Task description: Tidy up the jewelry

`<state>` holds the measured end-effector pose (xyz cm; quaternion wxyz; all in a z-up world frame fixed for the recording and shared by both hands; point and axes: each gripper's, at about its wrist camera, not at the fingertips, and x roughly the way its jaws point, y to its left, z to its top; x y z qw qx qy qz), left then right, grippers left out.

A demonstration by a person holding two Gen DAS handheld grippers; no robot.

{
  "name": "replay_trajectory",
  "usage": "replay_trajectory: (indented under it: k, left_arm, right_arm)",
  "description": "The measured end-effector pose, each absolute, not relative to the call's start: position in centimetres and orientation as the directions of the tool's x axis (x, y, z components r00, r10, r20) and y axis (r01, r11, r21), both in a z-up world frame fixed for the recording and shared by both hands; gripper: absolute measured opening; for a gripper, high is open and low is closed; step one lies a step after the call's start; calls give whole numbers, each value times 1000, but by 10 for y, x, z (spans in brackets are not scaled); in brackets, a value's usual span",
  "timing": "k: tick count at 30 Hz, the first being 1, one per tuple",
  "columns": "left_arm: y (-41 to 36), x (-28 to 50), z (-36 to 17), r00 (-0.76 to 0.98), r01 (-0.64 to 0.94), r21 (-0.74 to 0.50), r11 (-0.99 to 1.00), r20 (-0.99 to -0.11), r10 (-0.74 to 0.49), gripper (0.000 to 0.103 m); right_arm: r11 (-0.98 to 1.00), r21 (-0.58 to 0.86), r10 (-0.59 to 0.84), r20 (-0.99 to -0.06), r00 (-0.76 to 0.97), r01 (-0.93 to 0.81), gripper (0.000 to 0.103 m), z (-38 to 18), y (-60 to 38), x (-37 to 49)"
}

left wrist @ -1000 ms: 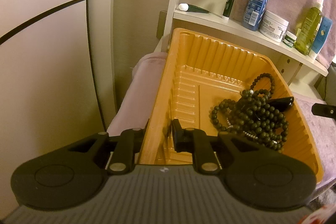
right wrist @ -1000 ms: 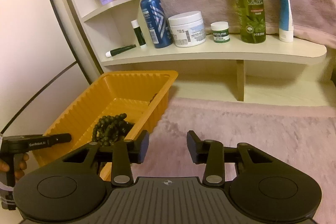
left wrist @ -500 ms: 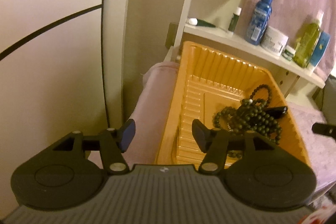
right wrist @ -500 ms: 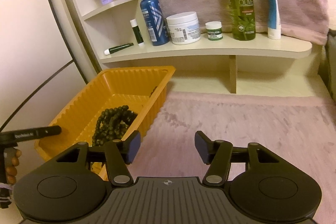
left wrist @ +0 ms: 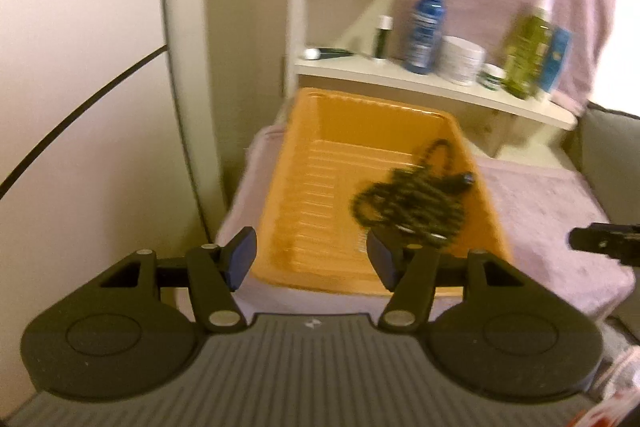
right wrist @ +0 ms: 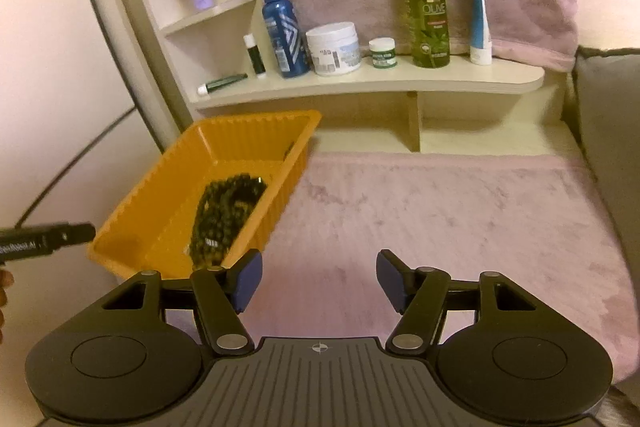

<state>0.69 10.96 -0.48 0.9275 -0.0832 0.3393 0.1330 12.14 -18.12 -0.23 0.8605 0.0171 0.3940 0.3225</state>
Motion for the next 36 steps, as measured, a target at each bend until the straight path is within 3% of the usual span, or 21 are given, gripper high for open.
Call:
replay_trajectory:
  k: [17, 36]
  left_arm:
    - [6, 8, 1, 681, -113, -103, 988, -733, 1, 61]
    - [-27, 10, -5, 660, -41, -95, 995, -750, -45, 61]
  right_arm:
    - [865, 238, 443, -776, 449, -442, 64, 13, -223, 79]
    - [871, 260, 444, -779, 443, -416, 64, 17, -235, 61]
